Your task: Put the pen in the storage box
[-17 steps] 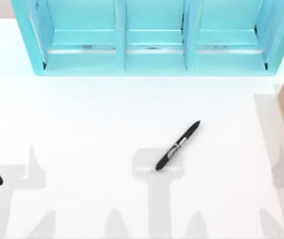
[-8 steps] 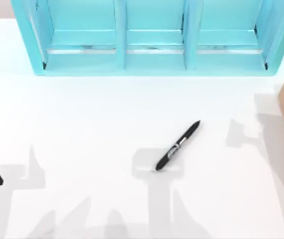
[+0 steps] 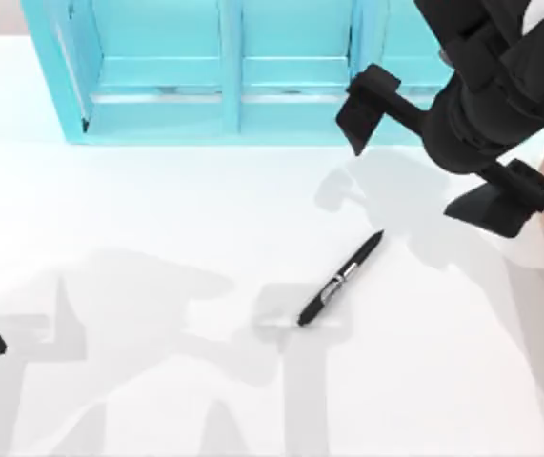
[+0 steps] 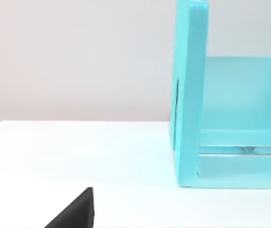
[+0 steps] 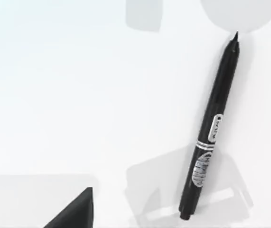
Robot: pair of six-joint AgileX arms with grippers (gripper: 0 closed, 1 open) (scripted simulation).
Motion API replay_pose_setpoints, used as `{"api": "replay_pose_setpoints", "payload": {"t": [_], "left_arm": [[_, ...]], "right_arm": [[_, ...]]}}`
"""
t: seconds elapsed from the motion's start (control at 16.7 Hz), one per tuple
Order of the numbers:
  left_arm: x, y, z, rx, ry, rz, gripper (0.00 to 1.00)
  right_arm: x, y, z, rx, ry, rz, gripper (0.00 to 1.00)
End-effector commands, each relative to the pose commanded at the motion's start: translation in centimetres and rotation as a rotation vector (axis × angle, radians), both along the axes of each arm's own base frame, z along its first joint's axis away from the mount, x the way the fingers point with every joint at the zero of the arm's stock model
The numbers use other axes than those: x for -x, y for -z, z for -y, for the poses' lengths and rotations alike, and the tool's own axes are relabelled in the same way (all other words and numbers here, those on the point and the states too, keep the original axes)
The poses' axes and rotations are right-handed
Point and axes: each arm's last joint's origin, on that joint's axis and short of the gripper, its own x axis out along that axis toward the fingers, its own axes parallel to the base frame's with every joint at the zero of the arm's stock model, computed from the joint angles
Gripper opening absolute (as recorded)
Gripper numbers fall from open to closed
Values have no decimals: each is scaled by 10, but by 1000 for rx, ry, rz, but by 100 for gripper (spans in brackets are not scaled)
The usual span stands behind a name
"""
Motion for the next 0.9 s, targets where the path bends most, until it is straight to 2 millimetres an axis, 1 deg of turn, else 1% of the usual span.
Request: {"api": "replay_pose_setpoints", "payload": {"t": [0.06,0.18,0.3,0.42,0.54,0.84,0.9], "left_arm": [[0,0,0,0,0,0,100],[0,0,0,0,0,0,100],[0,0,0,0,0,0,100],[0,0,0,0,0,0,100],[0,0,0,0,0,0,100],[0,0,0,0,0,0,100],[0,0,0,0,0,0,100]], "right_arm": [[-13,12,-13,18,30,-68,100],[-32,36,-32,56,87,-183,100],[-45,56,-43,90,136,-269,100],[-52,70,-49,113,168,-323,100],[-55,75,-51,121,180,-342,100],[-55,77,-49,121,183,-342,100],[-56,82,-50,122,181,-343,100]]}}
